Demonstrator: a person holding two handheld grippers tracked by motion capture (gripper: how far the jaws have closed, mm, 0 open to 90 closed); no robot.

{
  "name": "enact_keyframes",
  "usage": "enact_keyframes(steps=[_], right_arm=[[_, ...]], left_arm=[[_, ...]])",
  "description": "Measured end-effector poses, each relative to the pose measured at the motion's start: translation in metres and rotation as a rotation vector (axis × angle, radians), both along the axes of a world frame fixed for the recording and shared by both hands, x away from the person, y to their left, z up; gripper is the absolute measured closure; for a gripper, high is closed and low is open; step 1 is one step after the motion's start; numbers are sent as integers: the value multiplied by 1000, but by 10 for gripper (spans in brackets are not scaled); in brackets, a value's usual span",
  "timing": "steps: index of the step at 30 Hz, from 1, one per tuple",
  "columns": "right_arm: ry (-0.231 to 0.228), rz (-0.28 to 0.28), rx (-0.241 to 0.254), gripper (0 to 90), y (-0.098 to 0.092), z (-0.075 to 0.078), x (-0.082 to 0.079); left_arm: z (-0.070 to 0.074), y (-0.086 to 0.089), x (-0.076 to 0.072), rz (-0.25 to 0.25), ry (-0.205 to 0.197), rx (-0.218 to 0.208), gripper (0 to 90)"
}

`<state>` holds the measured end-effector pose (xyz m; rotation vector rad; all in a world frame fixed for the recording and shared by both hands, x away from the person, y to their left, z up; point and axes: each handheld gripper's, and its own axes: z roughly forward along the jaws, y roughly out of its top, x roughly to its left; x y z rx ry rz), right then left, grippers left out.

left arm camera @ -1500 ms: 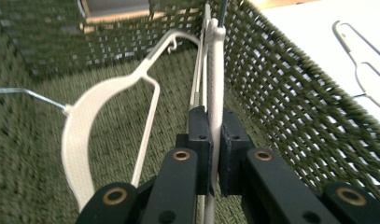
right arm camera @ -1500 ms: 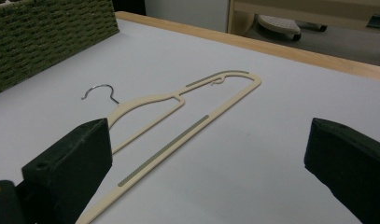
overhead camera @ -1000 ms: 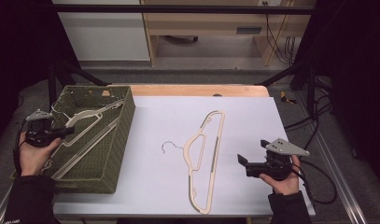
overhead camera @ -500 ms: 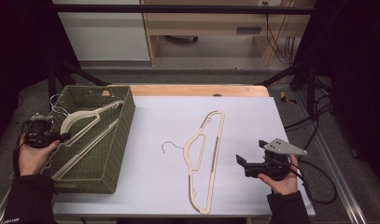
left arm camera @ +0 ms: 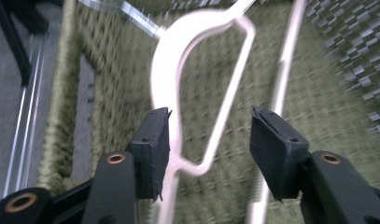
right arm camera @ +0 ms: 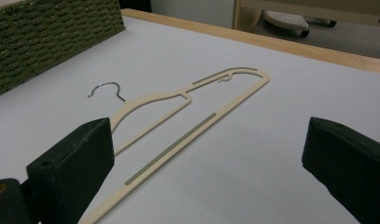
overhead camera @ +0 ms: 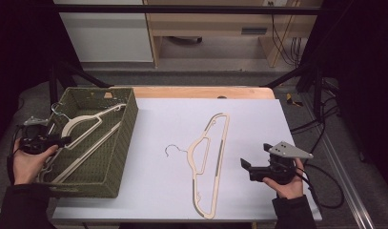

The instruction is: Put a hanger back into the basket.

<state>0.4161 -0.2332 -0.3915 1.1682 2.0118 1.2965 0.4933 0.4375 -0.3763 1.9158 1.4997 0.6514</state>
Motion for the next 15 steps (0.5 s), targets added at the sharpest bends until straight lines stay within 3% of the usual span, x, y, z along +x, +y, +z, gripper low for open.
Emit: enact_keyframes(steps=[9,15], right_arm=[[10,16,1,38,3,-2,0],[3,19,12,48,7,-2,-1]], left_arm=[[29,-44,-23,-132,-214,-66,328],[44,-84,-39,-242,-328,-149,250]])
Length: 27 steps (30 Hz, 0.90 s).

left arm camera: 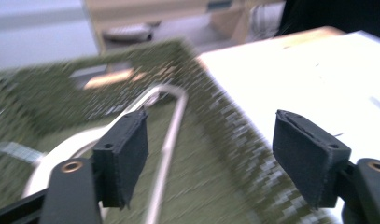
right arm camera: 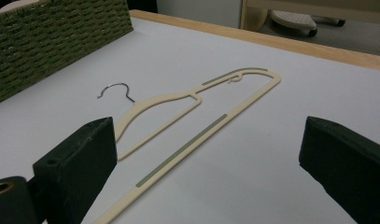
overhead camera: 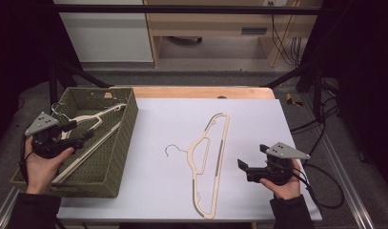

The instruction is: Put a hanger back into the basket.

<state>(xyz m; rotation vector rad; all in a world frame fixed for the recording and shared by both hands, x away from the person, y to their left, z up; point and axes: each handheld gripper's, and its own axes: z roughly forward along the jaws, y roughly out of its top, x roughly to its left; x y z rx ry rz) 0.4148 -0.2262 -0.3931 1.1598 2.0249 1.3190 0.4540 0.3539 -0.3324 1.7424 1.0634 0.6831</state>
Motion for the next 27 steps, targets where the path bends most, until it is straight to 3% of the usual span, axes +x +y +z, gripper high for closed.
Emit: enact_keyframes(steps=[2,5,9,16,17,18,19,20,21,22,24,27], right_arm=[[2,9,-5,49,2,-1,0],[8,13,-16,53,6,-1,0],[11,37,-17,72,11,-1,-1],[22,72,-41,69,26,-4,-3],[17,79,-44,68,27,-4,-3],[21,77,-42,69,30,-4,-4],[17,88,-51,78,32,-5,-3],[22,90,-52,78,34,-5,-4],[23,97,-59,77,37,-6,-4],[31,101,-65,76,40,-7,-4],[32,106,-75,74,46,-9,-4],[36,122,-85,70,51,-11,-4]], left_arm=[[3,-14,-5,-34,-26,-29,210],[4,-36,-12,-69,-59,-2,162],[-2,-60,-20,-117,-77,-18,136],[-24,-101,-28,-201,-52,-34,126],[-27,-106,-29,-209,-43,-21,126],[-28,-111,-30,-206,-45,22,127],[-28,-114,-32,-195,-62,47,127],[-28,-116,-35,-197,-73,37,127],[-29,-117,-37,-227,-58,-10,128],[-30,-119,-39,-244,-51,-19,127],[-35,-123,-42,-245,-56,7,126],[-44,-129,-44,-266,-29,17,122]])
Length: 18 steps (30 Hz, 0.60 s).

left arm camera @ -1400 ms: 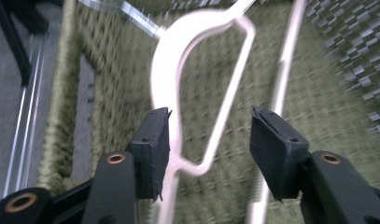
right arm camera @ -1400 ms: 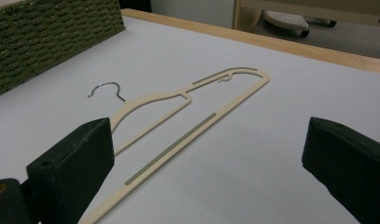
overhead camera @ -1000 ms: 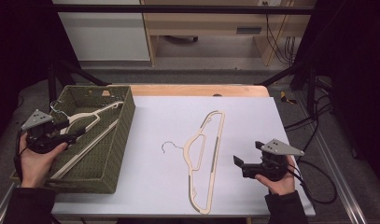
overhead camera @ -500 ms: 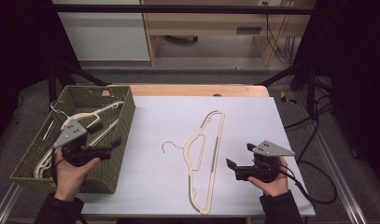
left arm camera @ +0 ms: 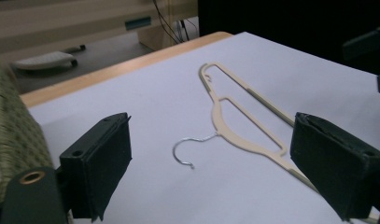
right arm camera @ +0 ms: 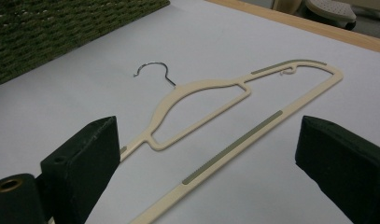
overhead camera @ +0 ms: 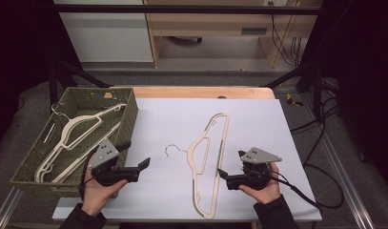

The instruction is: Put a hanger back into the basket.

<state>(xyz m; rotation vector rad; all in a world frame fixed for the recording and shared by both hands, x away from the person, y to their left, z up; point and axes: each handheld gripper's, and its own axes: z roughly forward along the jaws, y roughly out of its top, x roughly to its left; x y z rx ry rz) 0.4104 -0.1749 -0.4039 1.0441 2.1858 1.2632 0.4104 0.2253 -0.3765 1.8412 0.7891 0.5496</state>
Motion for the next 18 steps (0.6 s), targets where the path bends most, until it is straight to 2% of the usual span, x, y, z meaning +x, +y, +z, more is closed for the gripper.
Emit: enact_keyframes(steps=[3,6,10,12,14,18], right_arm=[[5,2,7,65,6,-2,0],[12,6,8,60,11,-4,-1],[22,38,13,60,22,-7,-2],[23,46,-7,60,29,-9,-3],[33,55,-15,64,36,-10,-4],[60,80,-47,76,53,-18,-4]], left_arm=[[-8,-7,-2,-9,16,1,121],[-17,-13,-3,-21,30,25,121],[-29,-17,-1,-31,64,40,119],[-33,-18,0,-34,80,35,118],[-36,-19,-1,-35,79,44,116],[-39,-18,0,-30,90,29,115]])
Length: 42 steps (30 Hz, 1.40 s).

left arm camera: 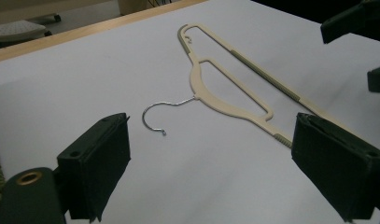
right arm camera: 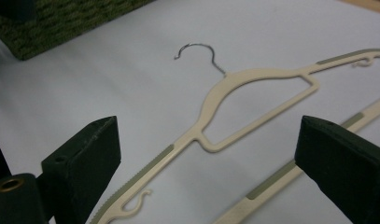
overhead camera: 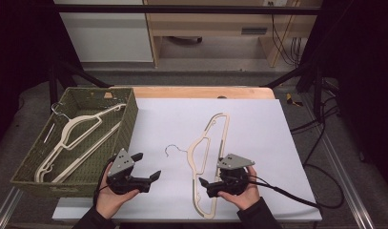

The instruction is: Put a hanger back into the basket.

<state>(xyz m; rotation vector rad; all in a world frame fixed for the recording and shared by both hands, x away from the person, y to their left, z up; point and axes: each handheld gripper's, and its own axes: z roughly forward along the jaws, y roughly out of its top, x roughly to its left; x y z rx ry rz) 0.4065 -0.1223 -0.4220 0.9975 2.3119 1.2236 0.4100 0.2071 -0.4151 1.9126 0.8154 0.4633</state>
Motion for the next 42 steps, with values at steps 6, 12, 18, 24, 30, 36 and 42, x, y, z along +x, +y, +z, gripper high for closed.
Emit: enact_keyframes(steps=[6,12,18,24,30,36,42], right_arm=[[67,12,-74,190,25,-21,3],[101,11,-146,286,46,-42,4],[145,9,-191,428,54,-53,5],[166,-15,-207,553,57,-51,1],[209,-63,-207,696,56,-48,1],[260,-94,-199,738,52,-44,-1],[304,-130,-195,751,42,-42,-4]], left_arm=[[-1,2,-1,14,-1,-5,116],[-1,3,0,22,-7,-11,117],[0,5,0,29,-8,-16,120],[0,6,-1,36,-9,-10,122],[-2,7,0,41,-3,-9,123],[-2,6,-1,38,-5,-2,125],[-3,6,-2,37,-1,1,125]])
